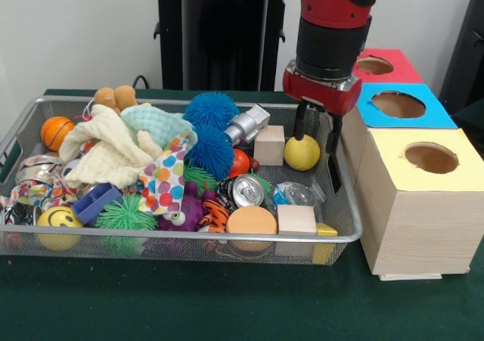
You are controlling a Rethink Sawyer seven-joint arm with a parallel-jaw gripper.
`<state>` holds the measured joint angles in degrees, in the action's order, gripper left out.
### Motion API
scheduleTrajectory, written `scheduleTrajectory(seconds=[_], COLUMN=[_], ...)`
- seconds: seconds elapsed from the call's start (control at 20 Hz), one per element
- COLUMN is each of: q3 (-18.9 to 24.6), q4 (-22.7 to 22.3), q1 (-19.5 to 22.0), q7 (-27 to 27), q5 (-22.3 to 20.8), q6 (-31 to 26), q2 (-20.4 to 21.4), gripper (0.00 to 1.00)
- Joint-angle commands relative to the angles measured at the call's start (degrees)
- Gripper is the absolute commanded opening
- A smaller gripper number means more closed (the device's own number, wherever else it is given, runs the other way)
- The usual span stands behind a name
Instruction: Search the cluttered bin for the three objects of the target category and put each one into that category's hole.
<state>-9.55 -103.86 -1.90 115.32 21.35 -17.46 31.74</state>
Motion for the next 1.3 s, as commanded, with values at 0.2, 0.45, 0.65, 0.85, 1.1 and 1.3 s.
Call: scheduleTrajectory(seconds=[0.2, 0.45, 0.65, 0.85, 1.1, 1.3], q3=[-3.52, -7.97, -8.63, -9.37, -11.45, -8.55], q4=[-9.57, -5.45, -0.74, 4.97, 8.89, 4.88], q1=[-0.75, -6.23, -9.83, -11.13, -12.19, -9.28], q7=[18.17, 19.81, 21.85, 22.08, 24.24, 20.06], q5=[4.47, 6.69, 10.44, 13.76, 16.66, 15.46], q6=[4.45, 0.89, -0.05, 0.35, -2.50, 1.33], q2=[3.04, 1.20, -2.82, -8.78, -13.57, -11.20], gripper=[1.00, 1.00, 1.00, 1.00, 1.00, 1.00])
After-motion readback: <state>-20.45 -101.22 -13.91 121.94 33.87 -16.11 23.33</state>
